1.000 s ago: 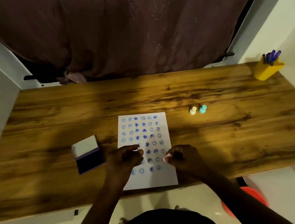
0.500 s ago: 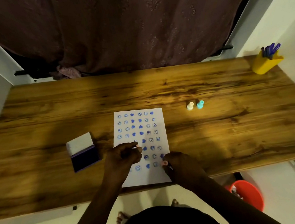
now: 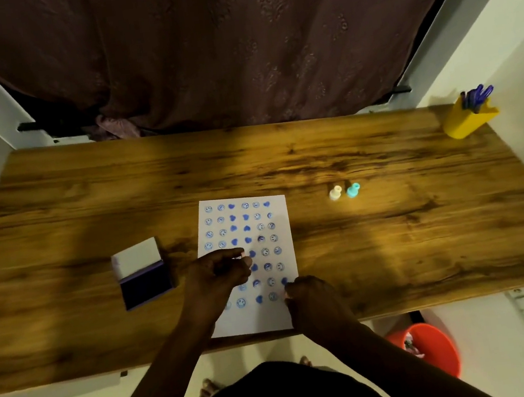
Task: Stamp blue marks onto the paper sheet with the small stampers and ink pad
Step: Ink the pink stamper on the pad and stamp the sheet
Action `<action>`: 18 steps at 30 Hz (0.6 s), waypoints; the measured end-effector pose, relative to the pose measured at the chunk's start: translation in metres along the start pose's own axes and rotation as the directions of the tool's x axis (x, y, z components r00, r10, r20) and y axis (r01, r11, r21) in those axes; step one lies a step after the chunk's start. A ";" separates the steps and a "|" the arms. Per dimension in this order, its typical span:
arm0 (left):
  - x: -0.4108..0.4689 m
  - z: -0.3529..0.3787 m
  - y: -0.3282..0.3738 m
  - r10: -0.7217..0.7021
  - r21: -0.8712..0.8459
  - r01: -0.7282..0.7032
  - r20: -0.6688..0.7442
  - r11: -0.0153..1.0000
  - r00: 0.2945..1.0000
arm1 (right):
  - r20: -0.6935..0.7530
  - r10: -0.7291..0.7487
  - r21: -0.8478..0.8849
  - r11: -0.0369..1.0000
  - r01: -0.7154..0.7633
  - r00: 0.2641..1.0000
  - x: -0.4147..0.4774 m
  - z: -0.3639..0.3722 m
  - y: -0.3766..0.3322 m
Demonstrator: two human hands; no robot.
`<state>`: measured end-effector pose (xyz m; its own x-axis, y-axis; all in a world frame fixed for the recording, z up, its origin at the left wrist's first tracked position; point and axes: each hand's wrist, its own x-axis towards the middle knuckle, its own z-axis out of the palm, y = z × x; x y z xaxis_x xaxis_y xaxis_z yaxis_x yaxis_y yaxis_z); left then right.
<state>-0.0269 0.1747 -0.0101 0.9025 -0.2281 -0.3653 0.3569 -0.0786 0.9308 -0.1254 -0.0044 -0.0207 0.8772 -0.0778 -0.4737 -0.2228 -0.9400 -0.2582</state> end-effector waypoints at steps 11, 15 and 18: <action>-0.007 0.006 0.022 0.090 0.054 -0.096 0.099 0.994 0.991 | -0.149 0.051 0.329 0.944 0.001 0.988 0.007 -0.039 0.020; -0.010 0.016 0.028 0.086 0.067 -0.101 0.198 0.993 0.976 | -0.206 0.197 0.809 0.586 0.053 0.959 -0.009 -0.071 0.027; -0.014 0.030 0.031 0.089 0.094 -0.121 0.294 0.988 0.952 | -0.146 0.169 0.950 0.298 0.091 0.975 -0.020 -0.085 0.030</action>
<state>-0.0355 0.1461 0.0245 0.8200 -0.5090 -0.2618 0.2206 -0.1410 0.9651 -0.1133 -0.0592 0.0522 0.8794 -0.2834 -0.3824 -0.3910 0.0281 -0.9200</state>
